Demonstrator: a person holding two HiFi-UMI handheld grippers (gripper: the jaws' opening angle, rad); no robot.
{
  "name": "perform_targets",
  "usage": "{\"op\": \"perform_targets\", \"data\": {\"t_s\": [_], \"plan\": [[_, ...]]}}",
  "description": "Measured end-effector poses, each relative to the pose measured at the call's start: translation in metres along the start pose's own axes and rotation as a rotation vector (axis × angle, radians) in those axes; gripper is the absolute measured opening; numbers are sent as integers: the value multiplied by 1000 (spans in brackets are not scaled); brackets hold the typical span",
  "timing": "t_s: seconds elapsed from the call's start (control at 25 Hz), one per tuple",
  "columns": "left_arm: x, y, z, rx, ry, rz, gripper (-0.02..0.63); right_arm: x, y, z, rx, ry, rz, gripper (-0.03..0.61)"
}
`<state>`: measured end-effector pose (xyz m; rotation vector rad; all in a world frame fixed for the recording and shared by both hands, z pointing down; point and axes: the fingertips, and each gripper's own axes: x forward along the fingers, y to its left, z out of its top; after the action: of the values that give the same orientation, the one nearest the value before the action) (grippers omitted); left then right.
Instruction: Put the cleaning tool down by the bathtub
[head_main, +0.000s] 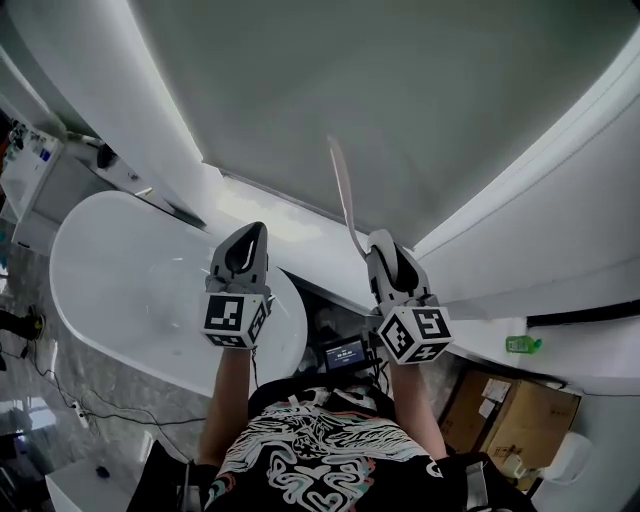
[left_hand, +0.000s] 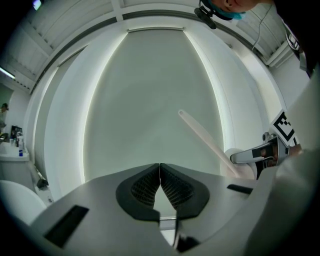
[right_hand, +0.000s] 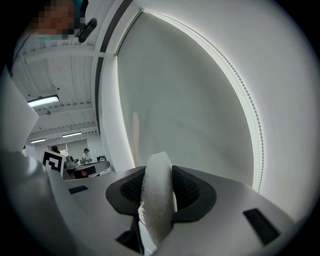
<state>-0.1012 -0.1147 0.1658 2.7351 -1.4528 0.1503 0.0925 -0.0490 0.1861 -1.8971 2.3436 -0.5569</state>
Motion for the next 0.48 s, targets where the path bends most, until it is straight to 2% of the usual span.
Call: {"op": "perform_targets", "data": {"t_s": [0.48], "plan": [[42, 22, -11, -29, 12, 20, 17, 48, -8, 2, -2, 18, 36, 146]]}}
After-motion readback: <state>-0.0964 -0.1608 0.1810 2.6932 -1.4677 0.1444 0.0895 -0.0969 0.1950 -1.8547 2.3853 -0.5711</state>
